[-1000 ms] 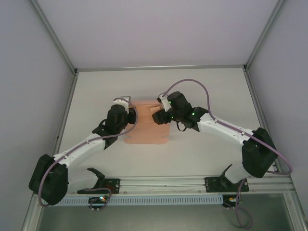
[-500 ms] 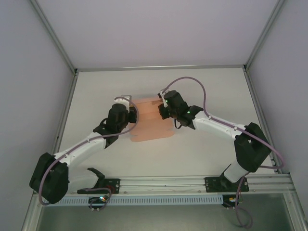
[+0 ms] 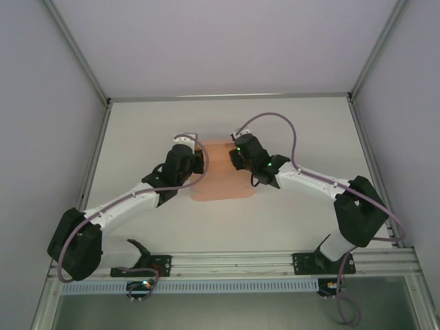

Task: Assemble paper box

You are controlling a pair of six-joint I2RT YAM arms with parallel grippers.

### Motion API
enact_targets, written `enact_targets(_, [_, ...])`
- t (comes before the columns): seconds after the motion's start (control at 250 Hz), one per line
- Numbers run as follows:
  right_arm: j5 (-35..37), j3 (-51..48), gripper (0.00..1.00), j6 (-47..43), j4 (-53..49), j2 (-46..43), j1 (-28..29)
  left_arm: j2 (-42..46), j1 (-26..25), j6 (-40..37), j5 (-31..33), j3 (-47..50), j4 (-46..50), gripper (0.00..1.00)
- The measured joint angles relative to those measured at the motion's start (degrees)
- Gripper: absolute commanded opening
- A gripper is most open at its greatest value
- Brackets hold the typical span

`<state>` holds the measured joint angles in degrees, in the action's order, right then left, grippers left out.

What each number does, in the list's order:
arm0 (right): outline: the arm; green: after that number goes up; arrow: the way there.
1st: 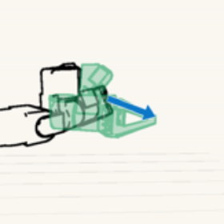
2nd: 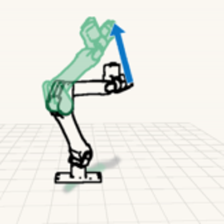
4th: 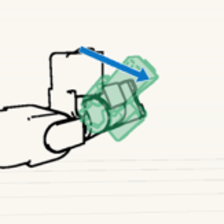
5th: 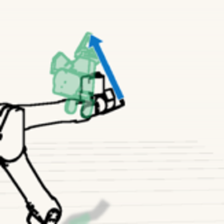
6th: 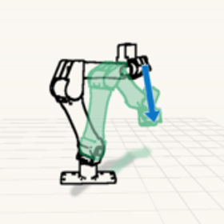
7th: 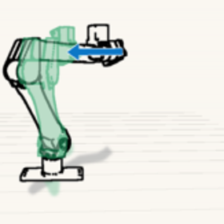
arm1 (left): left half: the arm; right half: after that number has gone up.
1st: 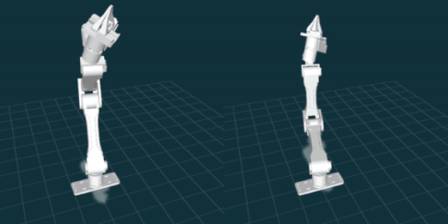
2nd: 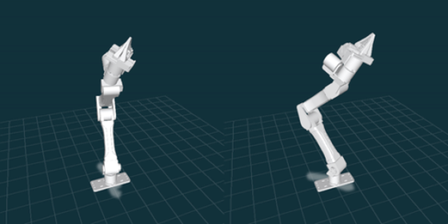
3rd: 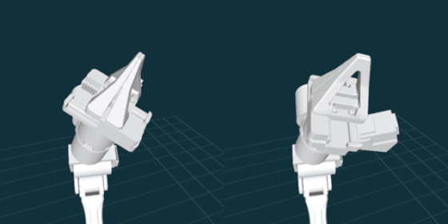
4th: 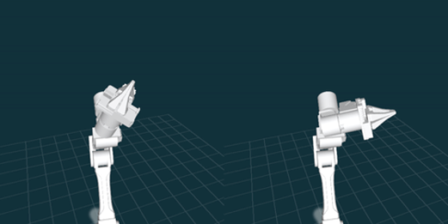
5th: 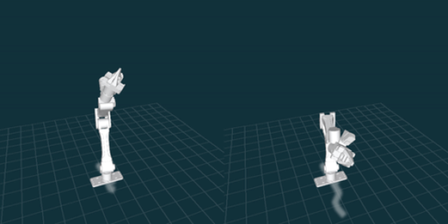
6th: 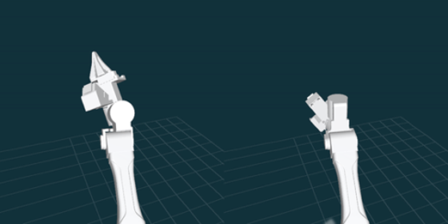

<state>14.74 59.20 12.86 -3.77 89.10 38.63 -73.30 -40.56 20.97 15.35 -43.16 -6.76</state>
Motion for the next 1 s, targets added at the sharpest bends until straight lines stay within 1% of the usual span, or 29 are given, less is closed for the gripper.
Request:
enact_targets(0.044, [-4.3, -2.0, 0.63, -1.1, 0.7, -1.9, -1.2, 0.0, 0.1, 0.1, -0.1, -0.3, 0.9, 0.0])
enact_targets(0.096, [-9.1, -4.5, 0.67, -2.4, 1.2, -4.4, -2.4, 0.0, 0.3, 0.3, -0.6, -0.5, 1.2, 0.0])
enact_targets(0.192, [-17.6, -10.5, 0.8, -3.4, 3.7, -11.6, -4.8, 0.0, 1.0, 0.7, -1.9, -0.5, 1.2, 0.0])
enact_targets(0.236, [-21.3, -13.2, 0.87, -3.3, 4.7, -15.5, -5.9, 0.0, 1.4, 0.9, -2.1, -0.5, 1.3, 0.0])
enact_targets(0.284, [-24.9, -15.7, 0.92, -3.7, 6.1, -19.8, -7.1, 0.0, 1.9, 1.0, -2.3, -0.5, 1.4, 0.0])
enact_targets(0.343, [-27.1, -17.3, 0.92, -3.3, 7.2, -24.0, -8.3, 0.0, 2.4, 1.3, -2.7, -0.5, 1.5, 0.0])
enact_targets(0.431, [-28.0, -17.3, 0.93, -3.3, 7.5, -27.6, -9.3, 0.0, 2.4, 1.6, -3.5, -0.5, 1.5, 0.0])
enact_targets(0.463, [-28.0, -17.0, 0.93, -3.4, 7.4, -28.0, -9.5, 0.0, 2.4, 1.7, -3.7, -0.5, 1.5, 0.0])
enact_targets(0.523, [-27.7, -16.1, 0.87, -3.5, 6.8, -28.0, -9.6, 0.0, 2.4, 1.8, -4.5, -0.5, 1.4, 0.0])
enact_targets(0.595, [-27.2, -15.7, 0.86, -3.3, 6.3, -27.9, -10.4, 0.0, 2.4, 1.8, -5.2, -0.5, 1.2, 0.0])
enact_targets(0.635, [-27.2, -15.8, 0.85, -3.1, 6.0, -27.9, -11.4, 0.1, 2.4, 1.8, -5.4, -0.5, 1.2, 0.0])
enact_targets(0.703, [-27.8, -16.0, 0.84, -1.9, 5.8, -27.9, -14.8, 0.2, 2.4, 1.8, -5.6, -0.5, 1.2, 0.0])
enact_targets(0.803, [-32.2, -17.8, 0.84, -0.2, 7.1, -28.1, -20.7, 0.7, 2.4, 1.7, -6.0, -0.4, 0.9, 0.0])
enact_targets(0.843, [-34.7, -18.5, 0.84, -0.3, 7.2, -27.9, -22.1, 0.9, 2.4, 1.7, -6.2, -0.4, 0.8, 0.0])
enact_targets(0.895, [-38.4, -18.7, 0.83, -0.4, 7.2, -27.2, -22.6, 1.0, 2.4, 1.7, -6.6, -0.4, 0.7, 0.0])
enact_targets(1.002, [-45.7, -18.0, 0.75, -0.7, 8.3, -23.3, -22.6, 1.0, 2.4, 1.7, -7.3, -0.3, 0.3, 0.0])
